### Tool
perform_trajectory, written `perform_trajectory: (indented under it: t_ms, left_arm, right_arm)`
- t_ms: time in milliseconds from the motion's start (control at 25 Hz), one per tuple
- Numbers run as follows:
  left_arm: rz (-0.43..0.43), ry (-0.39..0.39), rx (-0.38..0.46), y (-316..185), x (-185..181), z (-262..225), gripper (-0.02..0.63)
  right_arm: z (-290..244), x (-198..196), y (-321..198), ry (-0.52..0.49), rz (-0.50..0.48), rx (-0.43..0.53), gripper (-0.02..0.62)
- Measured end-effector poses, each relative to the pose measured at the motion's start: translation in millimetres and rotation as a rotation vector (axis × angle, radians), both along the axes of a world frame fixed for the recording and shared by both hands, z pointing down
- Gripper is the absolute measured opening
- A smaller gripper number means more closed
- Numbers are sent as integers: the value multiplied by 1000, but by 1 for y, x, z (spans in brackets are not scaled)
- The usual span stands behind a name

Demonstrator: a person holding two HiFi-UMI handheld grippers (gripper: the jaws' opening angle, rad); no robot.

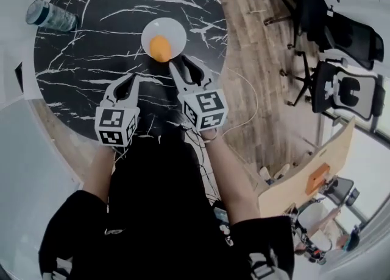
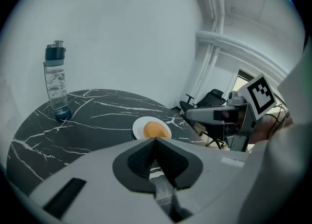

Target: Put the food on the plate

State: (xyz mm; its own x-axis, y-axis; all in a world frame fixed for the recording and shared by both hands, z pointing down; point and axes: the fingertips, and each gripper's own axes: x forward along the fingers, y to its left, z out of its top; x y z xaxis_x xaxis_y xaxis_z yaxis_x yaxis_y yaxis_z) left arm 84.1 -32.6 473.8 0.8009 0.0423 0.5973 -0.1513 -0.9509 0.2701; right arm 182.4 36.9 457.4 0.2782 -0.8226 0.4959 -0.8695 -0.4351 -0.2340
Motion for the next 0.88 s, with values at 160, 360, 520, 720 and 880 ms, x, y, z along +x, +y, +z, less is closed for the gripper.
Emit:
perform_trajectory:
  t_ms: [160, 360, 520, 720, 880]
  left_arm:
    - [-19, 22, 42, 13, 0, -18, 0]
    - [-77, 57, 93, 35, -9, -52, 0]
    - [-102, 91, 142, 57, -16, -86, 0]
    - [-127, 171, 211, 88, -18, -132, 0]
    - [-157, 239, 266, 110, -23, -169, 0]
  right_arm:
    - [-22, -7, 18, 27, 5, 67, 12]
    - [-53, -20, 43, 117, -18, 111, -3]
    - [-89, -30, 56, 156, -41, 165, -3]
    - [-138, -40, 77, 241, -78, 213, -3]
    - [-184, -45, 104, 336, -76, 276, -3]
